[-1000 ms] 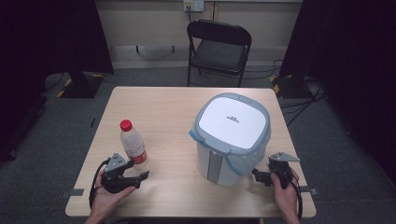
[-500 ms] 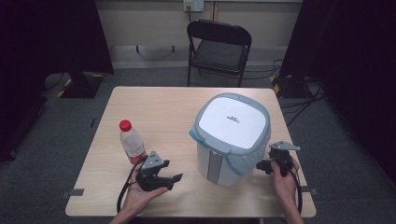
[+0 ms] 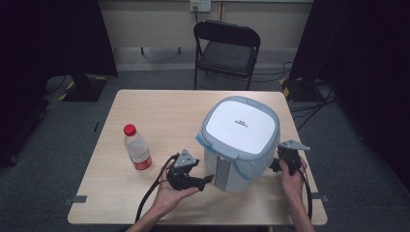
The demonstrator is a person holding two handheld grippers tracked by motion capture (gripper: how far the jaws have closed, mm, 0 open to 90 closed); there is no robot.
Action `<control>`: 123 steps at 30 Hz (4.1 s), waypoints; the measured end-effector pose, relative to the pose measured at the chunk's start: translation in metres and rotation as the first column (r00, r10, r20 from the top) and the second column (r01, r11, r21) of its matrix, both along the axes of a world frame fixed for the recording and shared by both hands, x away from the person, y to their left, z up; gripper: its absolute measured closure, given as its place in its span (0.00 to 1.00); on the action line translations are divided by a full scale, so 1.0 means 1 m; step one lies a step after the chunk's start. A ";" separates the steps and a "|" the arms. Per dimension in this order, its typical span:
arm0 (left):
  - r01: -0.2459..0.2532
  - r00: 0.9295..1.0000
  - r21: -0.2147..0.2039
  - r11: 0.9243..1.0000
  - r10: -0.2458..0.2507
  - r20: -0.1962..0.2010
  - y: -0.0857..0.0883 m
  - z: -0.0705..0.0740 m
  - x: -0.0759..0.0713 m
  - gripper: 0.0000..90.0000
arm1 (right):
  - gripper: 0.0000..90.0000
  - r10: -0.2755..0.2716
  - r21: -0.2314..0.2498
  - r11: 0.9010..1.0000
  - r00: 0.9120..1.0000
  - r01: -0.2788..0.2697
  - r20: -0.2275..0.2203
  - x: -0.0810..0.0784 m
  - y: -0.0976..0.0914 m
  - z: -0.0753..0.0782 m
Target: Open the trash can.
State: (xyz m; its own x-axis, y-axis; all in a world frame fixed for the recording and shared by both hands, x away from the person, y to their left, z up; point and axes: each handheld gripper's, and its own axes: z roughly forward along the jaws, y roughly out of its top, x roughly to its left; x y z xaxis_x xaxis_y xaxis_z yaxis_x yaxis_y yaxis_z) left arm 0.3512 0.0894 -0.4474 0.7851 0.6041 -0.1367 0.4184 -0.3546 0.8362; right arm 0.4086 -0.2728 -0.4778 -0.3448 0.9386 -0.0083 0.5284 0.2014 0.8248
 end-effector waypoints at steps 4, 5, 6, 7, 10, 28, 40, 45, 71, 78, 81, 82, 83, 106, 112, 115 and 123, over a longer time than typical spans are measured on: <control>0.003 1.000 0.016 1.000 -0.003 0.012 -0.006 -0.002 0.001 0.24 | 0.26 -0.014 0.029 0.999 1.000 0.014 0.020 0.003 -0.001 -0.001; 0.003 1.000 0.020 1.000 -0.003 0.007 -0.007 -0.003 0.002 0.22 | 0.29 -0.010 0.034 0.999 1.000 0.009 0.022 0.004 0.000 -0.002; 0.005 1.000 0.014 1.000 -0.005 0.006 -0.008 -0.004 0.003 0.20 | 0.34 0.002 0.034 0.999 1.000 -0.003 0.028 0.004 0.001 -0.003; 0.005 1.000 0.014 1.000 -0.005 0.006 -0.008 -0.004 0.003 0.21 | 0.34 0.002 0.034 0.999 1.000 -0.003 0.028 0.004 0.001 -0.003; -0.009 1.000 0.045 0.999 0.008 0.023 -0.007 -0.003 0.000 0.25 | 0.51 0.042 0.008 0.999 0.998 -0.042 0.038 -0.001 0.006 0.000; -0.193 0.981 0.046 0.980 0.193 0.008 0.027 -0.001 0.029 0.31 | 0.28 0.027 -0.086 0.996 0.999 -0.030 -0.035 -0.008 0.008 0.004; -0.260 0.965 0.051 0.964 0.261 -0.013 0.023 0.003 0.064 0.40 | 0.43 0.054 -0.016 0.998 0.998 -0.053 0.045 0.025 0.017 0.003; -0.225 0.974 0.075 0.972 0.226 -0.013 0.025 -0.003 0.062 0.40 | 0.60 0.126 -0.015 0.992 0.991 -0.126 0.041 0.021 0.021 0.003; -0.188 0.982 0.044 0.981 0.189 -0.021 0.038 -0.008 0.035 0.43 | 0.55 0.208 0.008 0.978 0.976 -0.209 0.067 0.022 0.033 -0.002; -0.229 0.973 0.047 0.972 0.231 -0.029 0.051 -0.009 0.044 0.50 | 0.63 0.339 0.054 0.939 0.940 -0.340 0.029 0.005 0.038 -0.002; -0.239 0.970 0.058 0.969 0.242 -0.032 0.051 -0.011 0.047 0.55 | 0.67 0.347 0.039 0.937 0.938 -0.348 0.022 -0.006 0.042 0.001; -0.250 0.967 0.060 0.967 0.252 -0.035 0.051 -0.012 0.048 0.59 | 0.67 0.354 0.040 0.934 0.935 -0.355 0.013 -0.010 0.043 0.002; -0.252 0.967 0.058 0.966 0.254 -0.032 0.051 -0.013 0.049 0.60 | 0.64 0.362 0.032 0.931 0.932 -0.362 0.006 -0.016 0.044 0.003; -0.131 0.988 0.046 0.990 0.134 -0.080 0.043 -0.020 0.017 0.44 | 0.37 0.129 -0.053 0.990 0.991 -0.128 0.031 -0.002 0.019 -0.004; -0.173 0.981 0.044 0.984 0.176 -0.077 0.045 -0.020 0.021 0.47 | 0.59 0.187 -0.050 0.981 0.982 -0.188 -0.031 -0.001 0.024 -0.011; -0.162 0.983 0.043 0.986 0.165 -0.081 0.046 -0.022 0.025 0.41 | 0.57 0.259 -0.028 0.965 0.964 -0.261 -0.053 -0.010 0.024 -0.009; -0.200 0.976 0.063 0.978 0.205 -0.073 0.041 -0.024 0.032 0.44 | 0.54 0.353 0.020 0.936 0.934 -0.352 -0.060 -0.045 0.043 -0.013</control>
